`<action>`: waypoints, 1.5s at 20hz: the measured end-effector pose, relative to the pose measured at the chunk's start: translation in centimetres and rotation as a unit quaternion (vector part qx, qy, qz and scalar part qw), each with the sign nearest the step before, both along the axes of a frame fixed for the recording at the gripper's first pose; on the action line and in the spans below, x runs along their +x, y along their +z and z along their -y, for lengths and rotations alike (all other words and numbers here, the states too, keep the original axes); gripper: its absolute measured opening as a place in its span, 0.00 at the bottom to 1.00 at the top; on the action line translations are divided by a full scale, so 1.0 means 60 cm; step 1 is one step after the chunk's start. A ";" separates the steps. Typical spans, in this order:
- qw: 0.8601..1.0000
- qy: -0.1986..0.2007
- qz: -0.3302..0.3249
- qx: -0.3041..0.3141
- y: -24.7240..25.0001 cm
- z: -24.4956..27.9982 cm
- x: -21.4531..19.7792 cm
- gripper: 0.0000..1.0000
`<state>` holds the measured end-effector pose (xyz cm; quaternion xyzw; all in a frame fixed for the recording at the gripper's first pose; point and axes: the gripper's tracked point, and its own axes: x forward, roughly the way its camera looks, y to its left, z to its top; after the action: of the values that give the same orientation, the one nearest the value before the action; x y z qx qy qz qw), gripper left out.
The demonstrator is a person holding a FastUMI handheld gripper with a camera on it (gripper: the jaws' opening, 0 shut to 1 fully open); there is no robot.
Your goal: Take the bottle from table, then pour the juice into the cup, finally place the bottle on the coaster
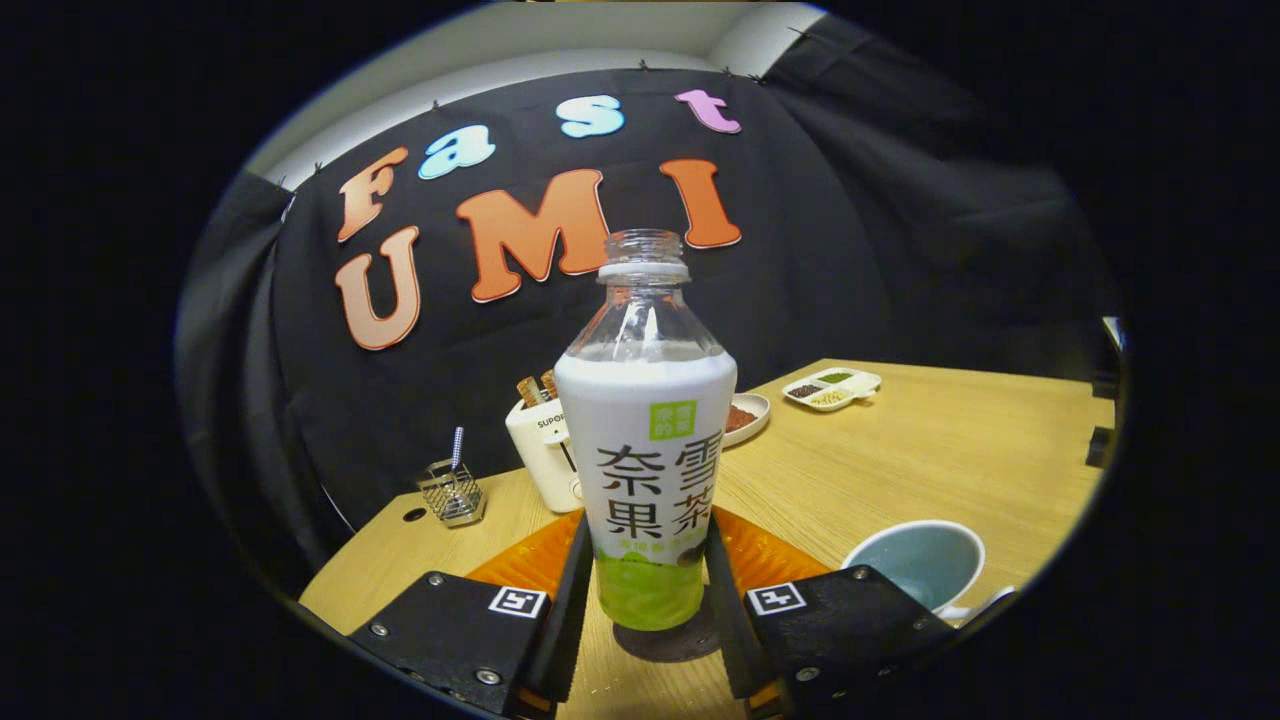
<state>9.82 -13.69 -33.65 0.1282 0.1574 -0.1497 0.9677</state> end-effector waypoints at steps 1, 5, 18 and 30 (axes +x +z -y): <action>1.000 0.006 -0.008 -0.016 -0.008 0.000 0.002 0.58; 0.996 0.031 -0.044 -0.072 -0.042 -0.006 -0.001 0.59; 0.991 0.040 -0.097 -0.088 -0.090 -0.022 -0.004 0.64; 0.993 0.021 -0.039 -0.106 0.020 -0.051 -0.058 0.95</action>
<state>6.37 -10.66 -32.46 0.0161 0.1805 -0.1503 0.9719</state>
